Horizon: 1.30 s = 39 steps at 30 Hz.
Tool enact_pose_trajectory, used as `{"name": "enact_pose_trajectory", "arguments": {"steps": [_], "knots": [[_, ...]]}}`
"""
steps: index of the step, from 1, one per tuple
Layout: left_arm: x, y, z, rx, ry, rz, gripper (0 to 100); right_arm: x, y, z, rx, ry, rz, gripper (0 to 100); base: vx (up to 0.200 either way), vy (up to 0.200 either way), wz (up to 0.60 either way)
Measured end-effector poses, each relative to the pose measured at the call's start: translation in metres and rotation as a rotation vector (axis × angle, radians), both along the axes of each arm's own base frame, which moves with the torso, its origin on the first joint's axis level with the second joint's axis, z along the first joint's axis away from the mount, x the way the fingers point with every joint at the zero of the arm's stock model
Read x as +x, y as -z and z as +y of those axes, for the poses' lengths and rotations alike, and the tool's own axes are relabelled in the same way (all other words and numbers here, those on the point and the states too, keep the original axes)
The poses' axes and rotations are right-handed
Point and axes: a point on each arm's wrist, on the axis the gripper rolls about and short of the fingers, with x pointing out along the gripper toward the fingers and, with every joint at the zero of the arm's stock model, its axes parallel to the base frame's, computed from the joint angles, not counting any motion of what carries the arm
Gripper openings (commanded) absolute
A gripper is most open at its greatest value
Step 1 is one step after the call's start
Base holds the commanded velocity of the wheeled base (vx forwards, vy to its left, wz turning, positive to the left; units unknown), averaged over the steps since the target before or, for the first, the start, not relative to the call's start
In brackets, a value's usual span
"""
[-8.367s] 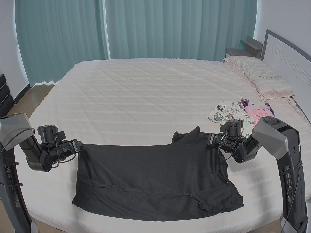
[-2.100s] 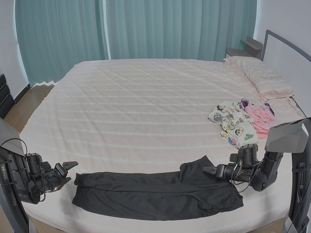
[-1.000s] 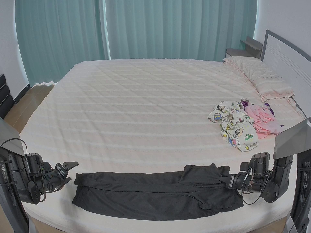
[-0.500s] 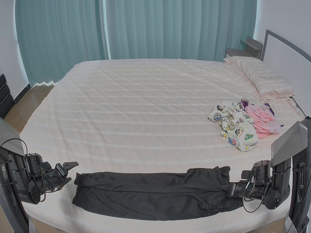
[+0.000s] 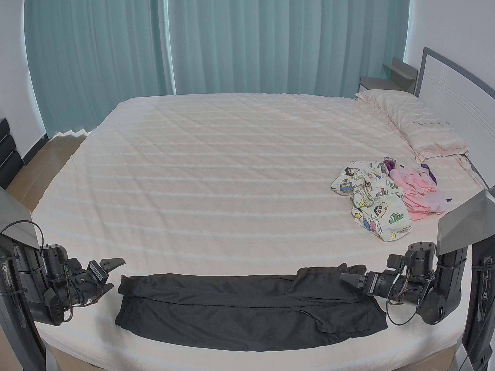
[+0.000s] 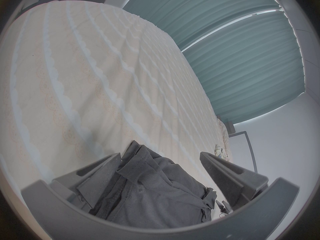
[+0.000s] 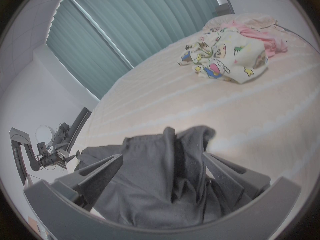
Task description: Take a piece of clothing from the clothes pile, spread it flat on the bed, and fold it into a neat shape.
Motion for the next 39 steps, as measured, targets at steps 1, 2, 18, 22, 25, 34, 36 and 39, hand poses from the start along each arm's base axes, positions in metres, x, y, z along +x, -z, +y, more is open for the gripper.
{"name": "enact_pose_trajectory", "arguments": {"steps": [1,2,18,22,25,34,36,39], "knots": [[0.0,0.0,0.0,0.0,0.0,0.0,100,0.003,-0.001,0.001,0.006,0.002,-0.015,100,0.0,0.0,0.0],[0.0,0.0,0.0,0.0,0.0,0.001,100,0.006,-0.003,0.001,0.01,0.004,-0.027,100,0.0,0.0,0.0],[0.0,0.0,0.0,0.003,0.002,-0.002,100,0.042,0.007,0.018,0.011,-0.015,0.044,0,0.0,0.0,0.0],[0.0,0.0,0.0,0.003,0.002,-0.001,100,0.049,0.015,0.022,0.003,-0.018,0.091,0,0.0,0.0,0.0],[0.0,0.0,0.0,0.003,0.002,-0.001,100,0.051,0.018,0.022,0.009,-0.012,0.099,0,0.0,0.0,0.0],[0.0,0.0,0.0,0.003,0.002,-0.001,100,0.05,0.012,0.016,0.039,0.024,0.09,0,0.0,0.0,0.0],[0.0,0.0,0.0,0.003,0.002,-0.001,100,0.049,0.009,0.015,0.051,0.034,0.089,100,0.0,0.0,0.0],[0.0,0.0,0.0,0.003,0.002,-0.001,100,0.047,0.008,0.016,0.056,0.034,0.096,100,0.0,0.0,0.0]]}}
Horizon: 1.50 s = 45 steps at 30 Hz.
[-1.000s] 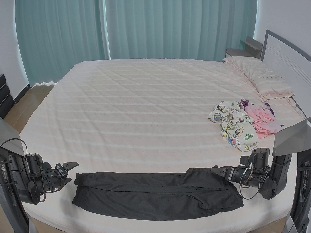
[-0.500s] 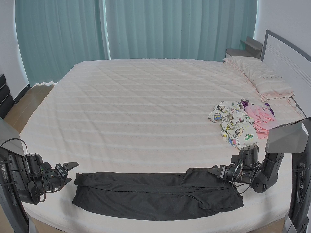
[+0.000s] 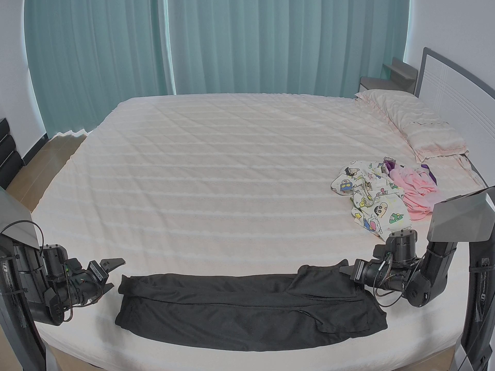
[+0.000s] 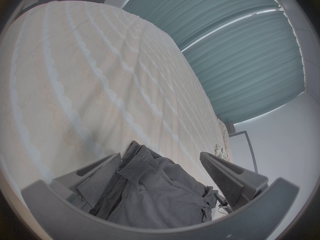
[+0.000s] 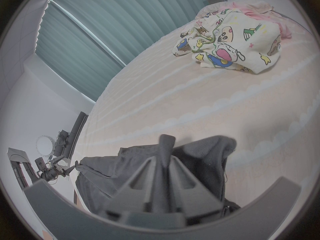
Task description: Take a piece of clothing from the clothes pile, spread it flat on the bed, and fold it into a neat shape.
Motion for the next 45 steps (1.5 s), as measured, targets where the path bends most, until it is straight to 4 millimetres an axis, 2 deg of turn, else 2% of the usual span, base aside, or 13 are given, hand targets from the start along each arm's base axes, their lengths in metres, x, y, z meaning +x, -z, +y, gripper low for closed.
{"name": "enact_pose_trajectory", "arguments": {"steps": [6,11,19,24,29,45], "knots": [[-0.001,0.0,0.0,0.0,0.0,0.002,100,-0.004,0.002,0.0,-0.004,0.0,0.016,100,0.0,0.0,0.0],[-0.002,-0.001,0.0,0.003,0.002,0.002,100,-0.005,-0.004,-0.003,-0.003,0.02,-0.016,100,0.0,0.0,0.0],[-0.024,-0.01,-0.006,0.028,0.07,0.004,100,-0.03,-0.018,-0.013,0.02,0.122,-0.02,100,0.0,0.0,0.0],[-0.032,-0.011,-0.014,0.058,0.114,0.018,100,-0.047,-0.023,-0.017,0.06,0.206,0.012,100,-0.12,0.0,0.0],[-0.033,-0.008,-0.021,0.108,0.086,0.063,100,-0.059,-0.024,-0.019,0.105,0.257,0.059,100,-0.2,0.0,0.0],[-0.038,0.009,-0.059,0.295,0.076,0.233,100,-0.067,-0.02,-0.02,0.144,0.294,0.098,100,-0.013,0.0,0.0]]}}
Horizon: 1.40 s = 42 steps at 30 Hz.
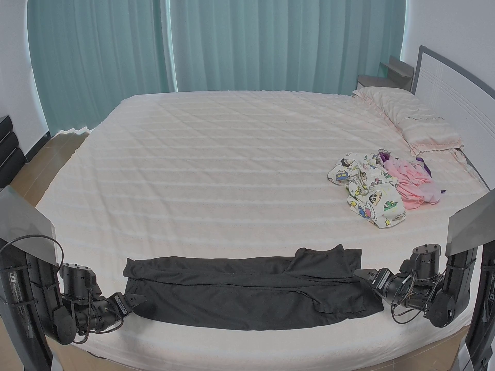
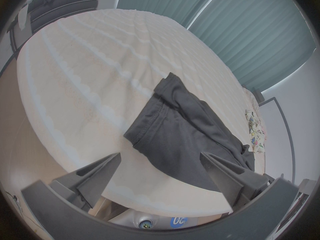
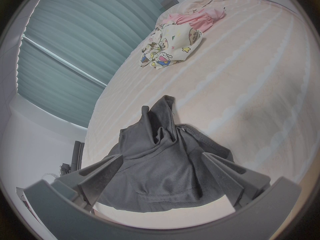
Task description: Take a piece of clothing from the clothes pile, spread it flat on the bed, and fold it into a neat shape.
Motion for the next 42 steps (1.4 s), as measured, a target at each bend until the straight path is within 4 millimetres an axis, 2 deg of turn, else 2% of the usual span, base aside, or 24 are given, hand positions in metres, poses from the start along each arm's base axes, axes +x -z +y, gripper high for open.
{"name": "enact_pose_trajectory", "arguments": {"steps": [7,8,16,27,42], "knots": [[0.009,0.009,-0.002,0.005,-0.075,0.014,100,-0.002,0.002,0.002,-0.002,-0.007,0.013,100,0.0,0.0,0.0],[0.01,0.01,-0.002,0.012,-0.083,0.014,0,-0.003,0.003,0.002,-0.004,-0.009,0.016,100,0.0,0.0,0.0],[0.013,0.018,-0.007,0.074,-0.106,0.031,0,-0.016,0.004,0.001,-0.062,-0.056,0.038,100,0.0,0.0,0.0],[0.008,0.022,-0.009,0.172,-0.121,0.057,0,-0.029,0.01,-0.002,-0.094,-0.064,0.108,100,0.0,0.0,0.0],[0.003,0.026,-0.002,0.211,-0.104,0.093,0,-0.03,0.026,-0.006,-0.154,-0.004,0.167,100,0.0,0.0,0.0]]}}
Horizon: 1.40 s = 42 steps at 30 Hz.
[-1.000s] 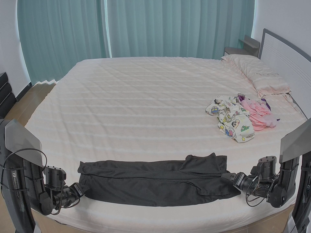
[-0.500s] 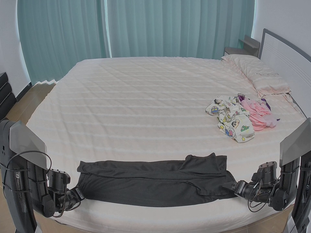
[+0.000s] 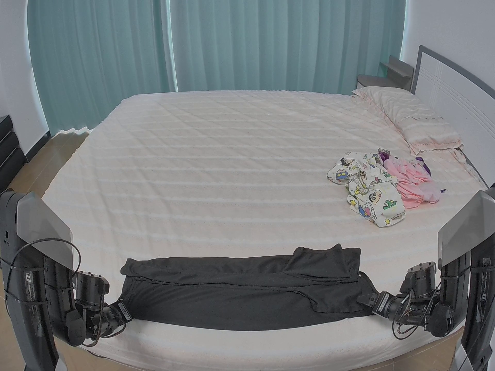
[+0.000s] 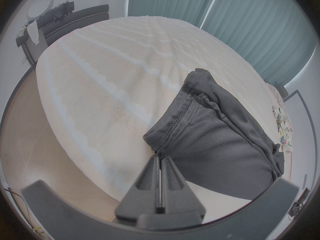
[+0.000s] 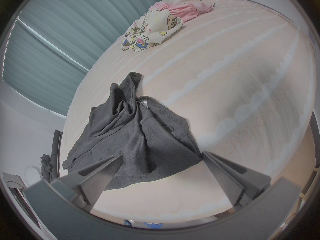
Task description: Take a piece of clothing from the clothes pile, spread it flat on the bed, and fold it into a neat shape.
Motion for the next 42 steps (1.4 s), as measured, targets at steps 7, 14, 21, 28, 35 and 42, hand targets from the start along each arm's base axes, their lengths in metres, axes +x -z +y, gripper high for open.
{"name": "enact_pose_trajectory", "arguments": {"steps": [7,14,21,28,35,42], "knots": [[0.0,0.001,0.0,0.0,-0.001,0.006,0,-0.001,0.002,-0.001,-0.004,0.007,0.016,100,0.0,0.0,0.0],[0.0,0.002,0.0,0.001,0.002,0.011,0,-0.001,0.005,-0.001,-0.006,0.008,0.023,0,0.0,0.0,0.0],[-0.003,0.002,0.0,0.021,0.028,0.022,0,-0.006,0.006,-0.002,-0.044,-0.003,0.041,0,0.0,0.0,0.0],[-0.007,0.002,0.002,0.043,0.049,0.038,0,-0.01,0.008,-0.003,-0.083,-0.019,0.081,0,0.0,0.0,0.0],[-0.007,0.002,0.007,0.058,0.046,0.042,0,-0.014,0.006,-0.004,-0.109,-0.042,0.103,0,0.0,0.0,0.0],[-0.008,0.003,0.008,0.057,0.043,0.047,100,-0.015,0.007,-0.004,-0.122,-0.051,0.116,100,0.0,0.0,0.0]]}}
